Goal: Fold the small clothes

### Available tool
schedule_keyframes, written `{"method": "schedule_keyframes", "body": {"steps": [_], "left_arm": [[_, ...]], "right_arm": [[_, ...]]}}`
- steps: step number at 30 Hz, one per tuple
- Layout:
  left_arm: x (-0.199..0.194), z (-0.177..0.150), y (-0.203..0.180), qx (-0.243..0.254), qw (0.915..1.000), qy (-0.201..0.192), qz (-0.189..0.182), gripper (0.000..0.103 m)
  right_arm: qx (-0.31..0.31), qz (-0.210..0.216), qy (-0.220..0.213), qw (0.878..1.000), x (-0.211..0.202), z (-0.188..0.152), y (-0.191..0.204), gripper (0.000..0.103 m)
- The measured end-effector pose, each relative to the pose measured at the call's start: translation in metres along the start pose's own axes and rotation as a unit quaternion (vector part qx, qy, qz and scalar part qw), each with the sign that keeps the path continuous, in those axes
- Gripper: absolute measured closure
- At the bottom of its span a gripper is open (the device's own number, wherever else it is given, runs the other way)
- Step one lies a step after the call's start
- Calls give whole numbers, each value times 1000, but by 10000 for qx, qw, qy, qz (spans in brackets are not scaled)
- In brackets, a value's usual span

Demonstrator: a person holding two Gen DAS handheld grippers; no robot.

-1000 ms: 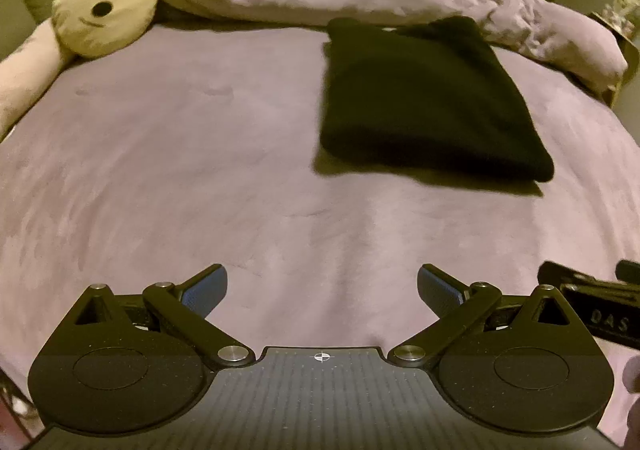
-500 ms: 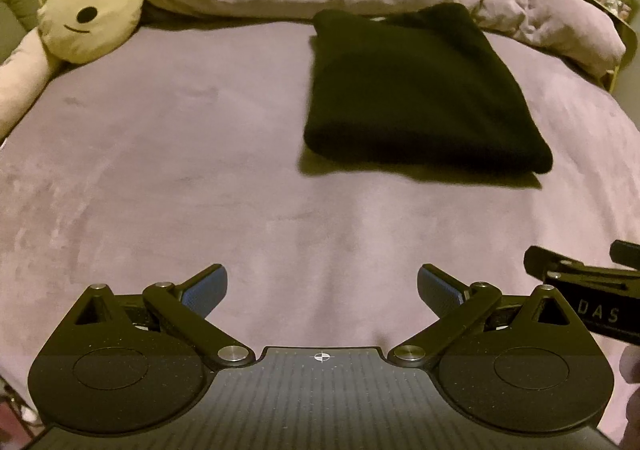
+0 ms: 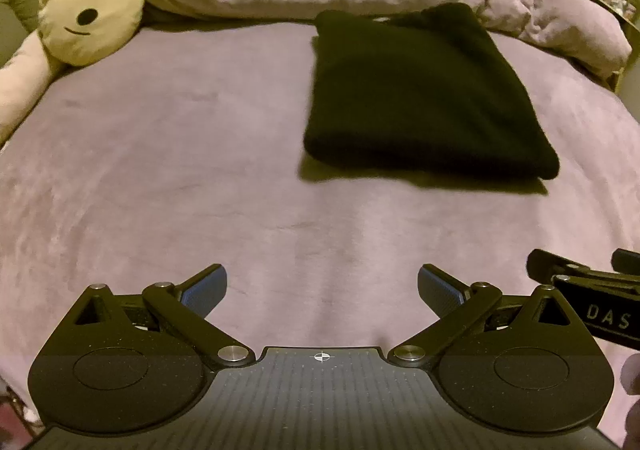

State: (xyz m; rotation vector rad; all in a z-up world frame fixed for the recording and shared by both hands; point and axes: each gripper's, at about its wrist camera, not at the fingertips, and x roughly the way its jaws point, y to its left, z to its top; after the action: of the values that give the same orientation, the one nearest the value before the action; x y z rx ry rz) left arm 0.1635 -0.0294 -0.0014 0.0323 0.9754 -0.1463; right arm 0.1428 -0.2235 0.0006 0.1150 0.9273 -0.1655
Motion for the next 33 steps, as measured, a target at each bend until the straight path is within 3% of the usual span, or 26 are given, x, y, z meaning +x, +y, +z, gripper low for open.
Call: {"method": "schedule_keyframes", "body": {"steps": [33], "left_arm": [[-12,-2,-8,-25,10000,7,-51,0]], "right_arm": [[6,-77,-94,9999,-16,-2,-8,4]]}}
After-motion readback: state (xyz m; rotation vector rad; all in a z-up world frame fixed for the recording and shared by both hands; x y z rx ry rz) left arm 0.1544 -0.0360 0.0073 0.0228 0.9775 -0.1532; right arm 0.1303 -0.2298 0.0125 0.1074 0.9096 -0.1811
